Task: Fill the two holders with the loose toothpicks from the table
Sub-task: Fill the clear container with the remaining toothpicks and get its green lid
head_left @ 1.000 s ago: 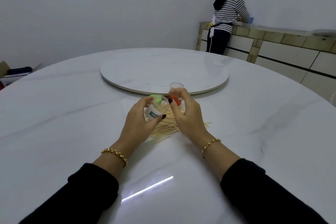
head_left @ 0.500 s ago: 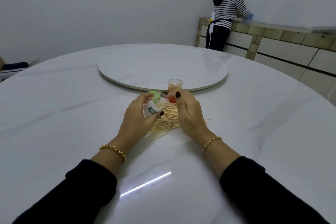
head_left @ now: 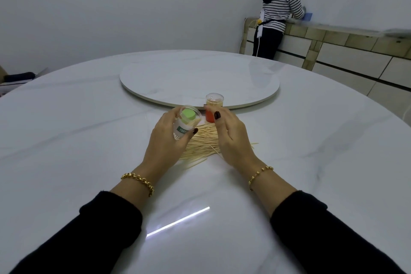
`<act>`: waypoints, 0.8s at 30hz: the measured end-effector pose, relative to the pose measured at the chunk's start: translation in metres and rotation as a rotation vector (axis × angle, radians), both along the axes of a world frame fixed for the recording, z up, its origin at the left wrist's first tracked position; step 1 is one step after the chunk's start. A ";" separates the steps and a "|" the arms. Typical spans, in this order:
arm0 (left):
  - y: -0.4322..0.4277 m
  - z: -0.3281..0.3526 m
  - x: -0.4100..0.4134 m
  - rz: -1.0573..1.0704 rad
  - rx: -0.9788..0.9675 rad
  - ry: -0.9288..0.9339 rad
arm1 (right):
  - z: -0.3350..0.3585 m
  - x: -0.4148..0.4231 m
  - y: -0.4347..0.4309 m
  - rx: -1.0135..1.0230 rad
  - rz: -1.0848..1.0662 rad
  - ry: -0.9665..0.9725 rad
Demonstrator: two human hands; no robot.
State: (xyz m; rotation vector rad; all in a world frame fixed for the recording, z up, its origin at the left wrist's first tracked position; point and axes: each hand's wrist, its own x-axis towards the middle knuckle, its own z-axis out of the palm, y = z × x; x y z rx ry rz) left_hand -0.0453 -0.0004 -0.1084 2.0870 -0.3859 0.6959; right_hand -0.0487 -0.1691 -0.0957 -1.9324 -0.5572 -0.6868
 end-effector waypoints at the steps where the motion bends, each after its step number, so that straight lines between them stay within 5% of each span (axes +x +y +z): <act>1: 0.000 0.000 0.000 0.009 -0.006 -0.002 | 0.000 0.000 0.000 0.000 -0.001 0.005; 17: -0.001 0.002 -0.005 -0.057 0.127 -0.089 | -0.003 -0.002 0.006 -0.287 -0.145 -0.007; 24: 0.003 0.002 -0.004 -0.040 0.091 -0.056 | 0.002 -0.002 0.002 -0.075 -0.080 -0.035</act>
